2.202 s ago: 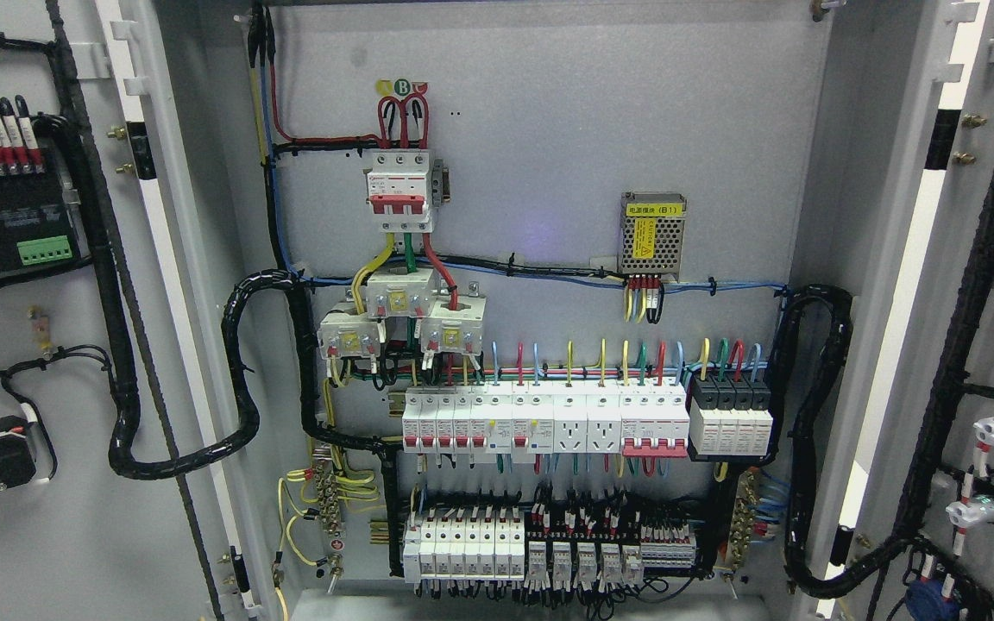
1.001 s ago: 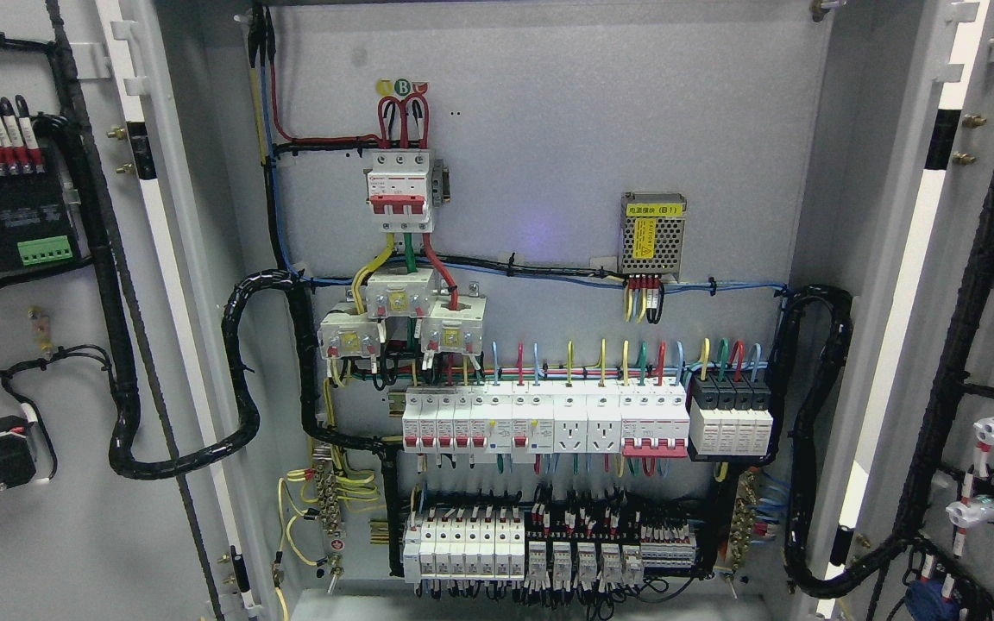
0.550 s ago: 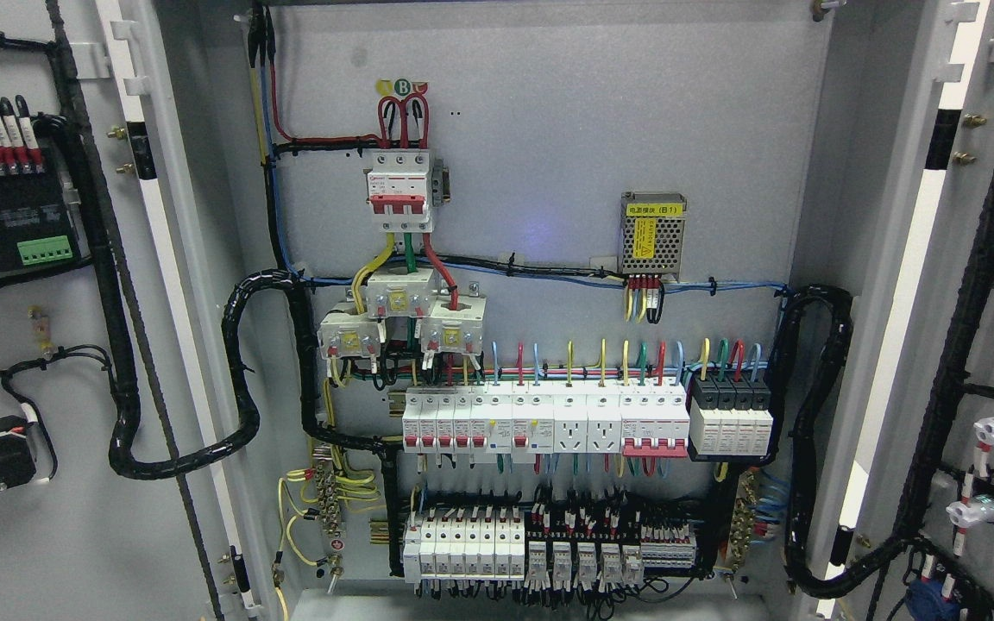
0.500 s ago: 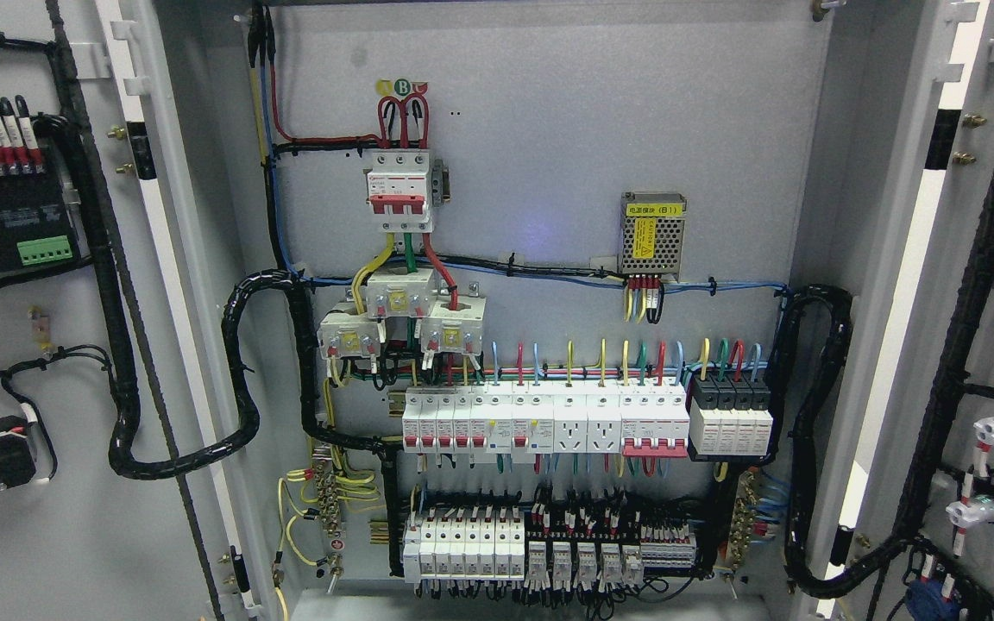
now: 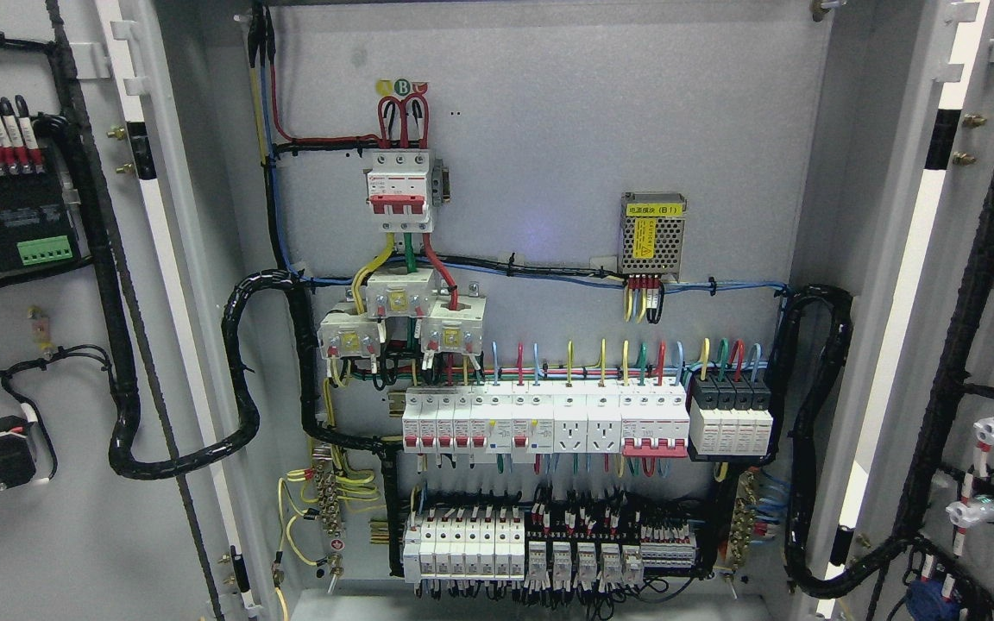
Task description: Open door with both hands
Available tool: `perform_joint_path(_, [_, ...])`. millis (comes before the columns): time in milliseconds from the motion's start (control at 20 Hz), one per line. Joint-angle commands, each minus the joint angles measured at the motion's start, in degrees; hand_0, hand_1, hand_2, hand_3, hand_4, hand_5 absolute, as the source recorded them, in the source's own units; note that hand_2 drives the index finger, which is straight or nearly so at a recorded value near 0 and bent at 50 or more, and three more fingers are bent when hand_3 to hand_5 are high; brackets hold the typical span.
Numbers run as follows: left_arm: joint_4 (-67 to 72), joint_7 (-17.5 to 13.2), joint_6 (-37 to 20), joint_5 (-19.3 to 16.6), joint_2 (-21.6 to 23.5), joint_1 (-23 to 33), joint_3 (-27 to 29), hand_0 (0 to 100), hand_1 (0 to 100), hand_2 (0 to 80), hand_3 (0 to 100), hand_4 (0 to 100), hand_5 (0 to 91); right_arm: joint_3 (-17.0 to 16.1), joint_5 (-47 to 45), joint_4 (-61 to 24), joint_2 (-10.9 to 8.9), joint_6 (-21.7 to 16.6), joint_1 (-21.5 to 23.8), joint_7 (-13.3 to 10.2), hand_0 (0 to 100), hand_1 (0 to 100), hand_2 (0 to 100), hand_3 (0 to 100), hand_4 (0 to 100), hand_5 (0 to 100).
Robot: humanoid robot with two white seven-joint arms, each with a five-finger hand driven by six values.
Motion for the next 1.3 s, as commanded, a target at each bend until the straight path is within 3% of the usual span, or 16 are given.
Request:
perform_joint_path(0, [-0.30, -0.01, -0.01, 0.01, -0.15, 0.00, 0.12, 0, 0, 0.0, 0, 0, 0.0, -1.87, -0.02, 0.09, 1.34, 0.03, -0.57, 0.03, 38, 0, 0, 0, 0, 0])
perform_joint_path(1251, [-0.30, -0.09, -0.01, 0.01, -0.23, 0.00, 0.12, 0, 0, 0.0, 0, 0, 0.0, -2.22, -0.02, -0.79, 1.60, -0.14, -0.48, 0.38, 38, 0, 0, 0, 0, 0])
